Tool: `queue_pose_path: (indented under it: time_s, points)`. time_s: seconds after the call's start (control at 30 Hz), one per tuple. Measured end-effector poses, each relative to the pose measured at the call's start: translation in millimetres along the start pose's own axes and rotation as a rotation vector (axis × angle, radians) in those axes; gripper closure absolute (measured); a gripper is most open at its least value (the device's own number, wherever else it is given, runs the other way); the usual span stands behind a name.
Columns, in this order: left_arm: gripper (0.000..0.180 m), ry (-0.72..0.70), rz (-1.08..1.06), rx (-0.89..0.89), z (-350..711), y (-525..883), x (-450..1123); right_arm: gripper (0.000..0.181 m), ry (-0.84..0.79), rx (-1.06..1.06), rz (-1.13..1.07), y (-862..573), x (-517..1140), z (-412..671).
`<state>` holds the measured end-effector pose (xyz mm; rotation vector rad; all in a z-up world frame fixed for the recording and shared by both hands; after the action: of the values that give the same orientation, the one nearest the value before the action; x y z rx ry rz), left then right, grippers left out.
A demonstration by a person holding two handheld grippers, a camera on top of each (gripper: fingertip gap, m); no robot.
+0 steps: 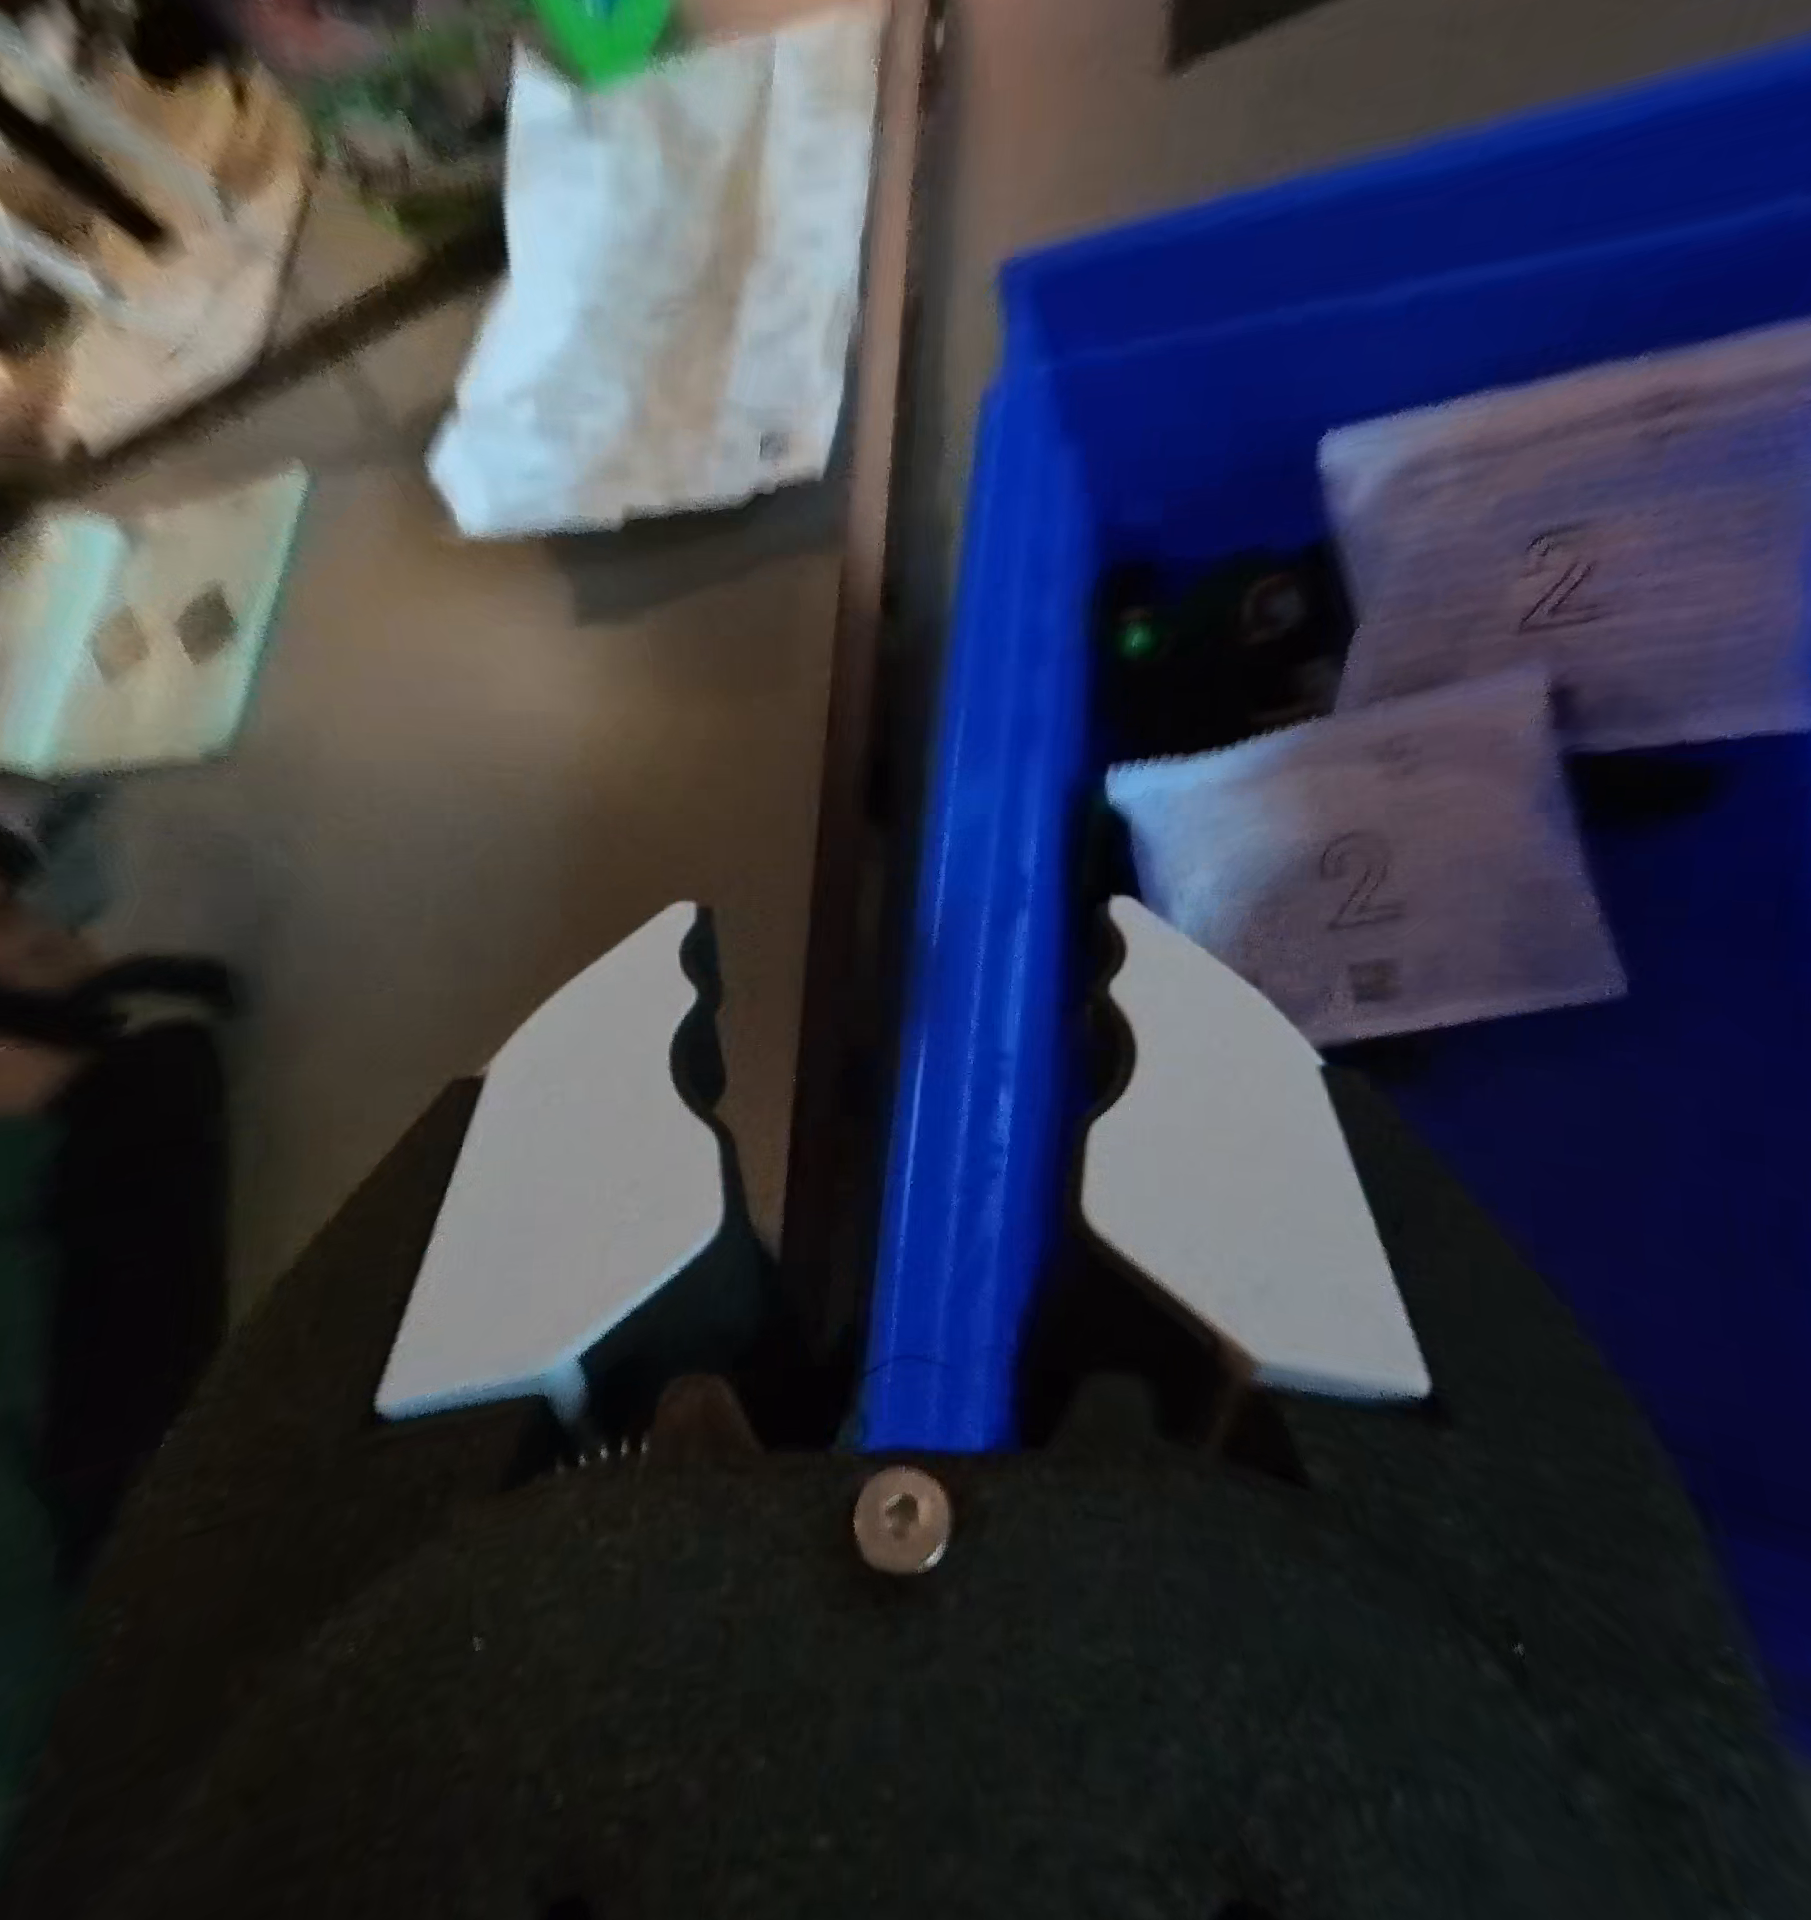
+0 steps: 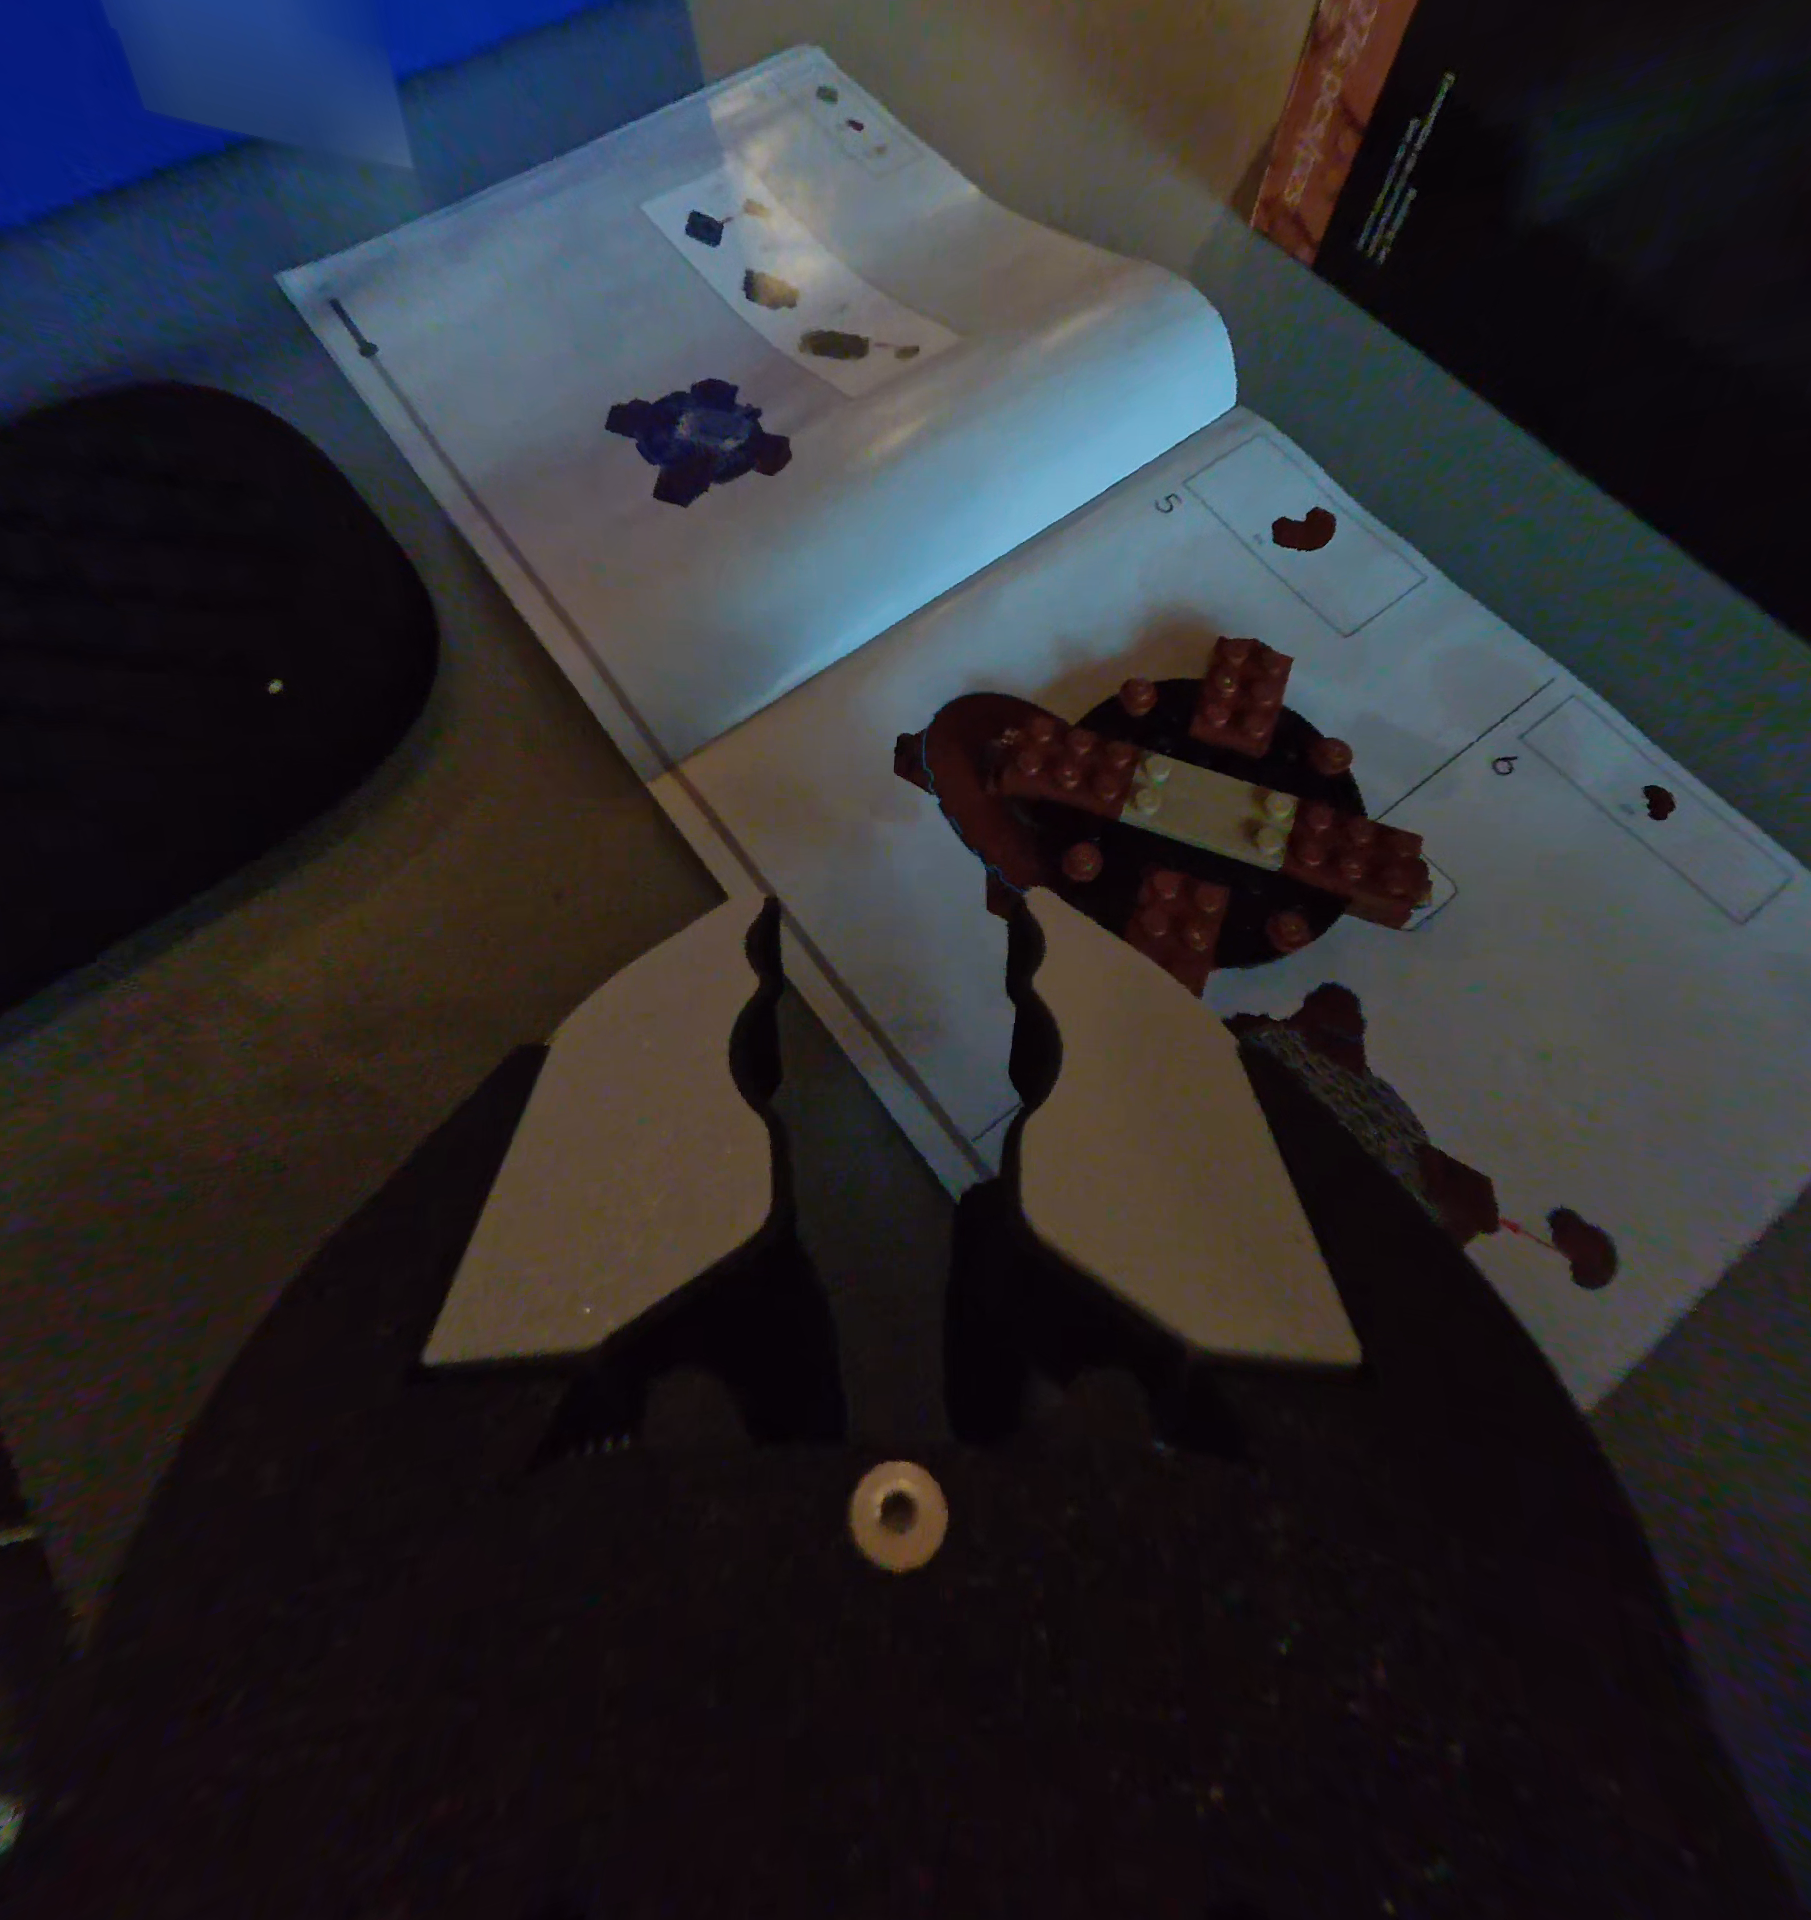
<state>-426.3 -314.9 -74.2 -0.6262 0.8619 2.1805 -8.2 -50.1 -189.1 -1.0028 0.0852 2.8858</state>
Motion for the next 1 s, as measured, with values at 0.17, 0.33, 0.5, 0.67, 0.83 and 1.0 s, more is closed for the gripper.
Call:
queue_pose_path:
  time_s: [0.17,0.33,0.5,0.67,0.83,1.0]
  points:
    - [0.123,0.118,-0.134,-0.114,-29.4,-2.2,8.7,0.139,0.012,-0.027,-0.004,4.1,7.5,2.9]
    - [0.134,0.145,-0.201,-0.112,-41.0,-14.6,13.2,0.138,0.082,-0.074,-0.065,-0.5,15.3,-4.1]
    - [0.133,0.152,-0.191,-0.095,-44.3,-18.1,14.2,0.136,0.087,-0.02,-0.06,-4.9,15.0,-5.8]
    - [0.132,0.155,-0.201,-0.079,-45.9,-24.1,11.9,0.136,0.087,-0.002,-0.069,-10.6,12.8,-7.5]
    - [0.123,0.039,-0.078,-0.107,-28.6,-12.7,-7.6,0.135,0.089,-0.039,-0.094,-12.0,10.7,-7.7]
    - [0.138,-0.163,-0.11,-0.01,13.7,-53.7,-71.3,0.136,0.06,-0.037,-0.087,-10.4,3.5,-4.8]
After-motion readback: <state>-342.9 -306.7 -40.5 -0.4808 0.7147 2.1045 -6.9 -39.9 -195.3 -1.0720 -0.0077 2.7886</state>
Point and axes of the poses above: each gripper's, where its closed fingertips meet, x out along the fingers, z out of its top, y = z × x across the jaws, the point moved 2 cm from there along -x, back along the fingers
